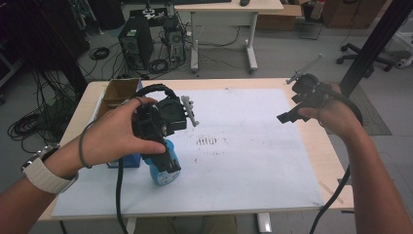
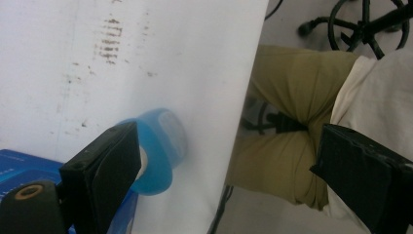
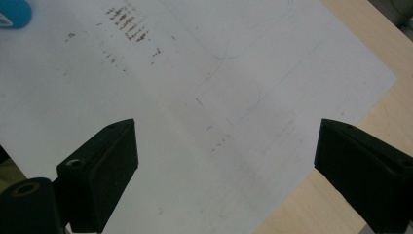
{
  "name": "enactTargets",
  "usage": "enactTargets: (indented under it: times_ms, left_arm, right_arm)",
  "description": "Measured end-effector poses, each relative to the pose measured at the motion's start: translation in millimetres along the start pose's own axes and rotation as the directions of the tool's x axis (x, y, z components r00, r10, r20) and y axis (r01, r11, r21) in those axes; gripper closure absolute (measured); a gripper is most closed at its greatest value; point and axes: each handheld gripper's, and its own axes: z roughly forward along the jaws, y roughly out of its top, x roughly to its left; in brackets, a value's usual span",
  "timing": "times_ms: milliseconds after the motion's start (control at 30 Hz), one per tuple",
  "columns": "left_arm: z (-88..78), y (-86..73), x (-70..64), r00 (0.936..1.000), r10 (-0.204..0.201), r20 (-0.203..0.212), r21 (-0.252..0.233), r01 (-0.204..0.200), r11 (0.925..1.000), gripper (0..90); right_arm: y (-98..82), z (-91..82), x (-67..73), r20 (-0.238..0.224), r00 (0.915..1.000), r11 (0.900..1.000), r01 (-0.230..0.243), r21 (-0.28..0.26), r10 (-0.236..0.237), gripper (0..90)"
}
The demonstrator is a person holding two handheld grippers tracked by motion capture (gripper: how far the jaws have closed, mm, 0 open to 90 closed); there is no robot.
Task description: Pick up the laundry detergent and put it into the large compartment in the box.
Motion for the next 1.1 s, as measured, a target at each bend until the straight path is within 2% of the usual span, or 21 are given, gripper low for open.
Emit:
enactTargets:
  times_ms: [533, 900, 1100]
  left_arm:
    - [-2.6, 0.4, 1.4, 0.9998, -0.016, -0.008, -0.001, 0.016, 0.9999, 9.6]
    - [-6.6, 0.7, 2.3, 0.9990, -0.041, -0.019, -0.008, 0.041, 0.9991, 9.6]
    - [-11.6, 1.1, 3.0, 0.9971, -0.065, -0.040, -0.015, 0.064, 0.9978, 9.6]
  right_arm:
    - [-1.0, -0.3, -0.7, 0.005, 1.0000, 1.000, -0.002, -0.006, 0.002, 8.9]
    - [-0.9, 0.2, -0.6, 0.006, 1.0000, 1.000, -0.003, -0.005, 0.003, 8.9]
    - [-0.4, 0.9, 0.2, 0.003, 1.0000, 1.000, -0.001, -0.005, 0.001, 8.9]
